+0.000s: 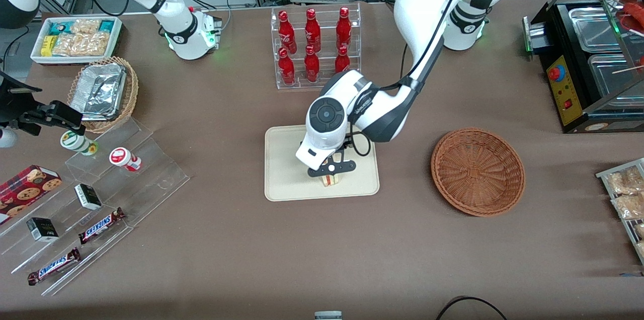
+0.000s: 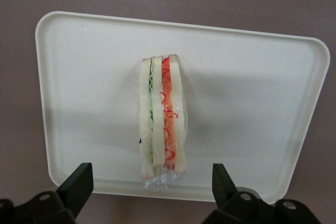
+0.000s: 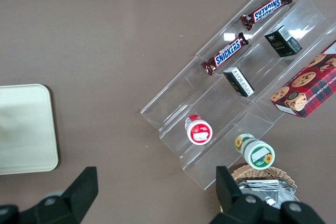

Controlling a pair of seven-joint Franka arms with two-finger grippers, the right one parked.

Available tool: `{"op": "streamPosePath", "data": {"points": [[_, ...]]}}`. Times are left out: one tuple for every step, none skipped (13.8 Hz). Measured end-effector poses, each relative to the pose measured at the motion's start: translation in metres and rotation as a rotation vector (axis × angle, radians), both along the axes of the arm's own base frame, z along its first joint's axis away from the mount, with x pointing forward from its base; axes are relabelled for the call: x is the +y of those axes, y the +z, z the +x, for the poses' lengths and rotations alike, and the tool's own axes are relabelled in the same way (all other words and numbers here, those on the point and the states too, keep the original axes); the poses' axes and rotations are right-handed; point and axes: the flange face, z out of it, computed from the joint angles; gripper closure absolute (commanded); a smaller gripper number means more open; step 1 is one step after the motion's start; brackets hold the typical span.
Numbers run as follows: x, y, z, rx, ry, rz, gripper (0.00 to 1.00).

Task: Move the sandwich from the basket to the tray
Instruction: 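Raise the left gripper away from the tray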

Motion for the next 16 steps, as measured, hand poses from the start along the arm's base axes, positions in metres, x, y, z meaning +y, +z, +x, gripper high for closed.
{"op": "streamPosePath", "data": {"points": [[0.006,0.014,0.002,0.001,-0.013,-0.001,0.0],[0.013,0.027,0.003,0.006,-0.033,0.001,0.0],[0.021,0.039,0.005,0.012,-0.057,0.004,0.0],[0.032,0.049,0.009,0.017,-0.071,0.008,0.0],[0.045,0.06,0.014,0.018,-0.066,0.014,0.0],[0.062,0.07,0.021,0.016,-0.052,0.02,0.0],[0.084,0.08,0.027,0.018,-0.042,0.024,0.0],[0.108,0.089,0.032,0.024,-0.052,0.025,0.0],[0.133,0.097,0.035,0.029,-0.077,0.022,0.0],[0.161,0.105,0.038,0.039,-0.105,0.018,0.0],[0.19,0.113,0.04,0.051,-0.134,0.013,0.0],[0.217,0.122,0.041,0.067,-0.168,0.007,0.0],[0.243,0.132,0.041,0.076,-0.201,-0.002,0.0],[0.272,0.141,0.043,0.078,-0.224,-0.015,0.0],[0.305,0.151,0.044,0.086,-0.24,-0.028,0.0],[0.337,0.16,0.044,0.097,-0.248,-0.039,0.0]]}}
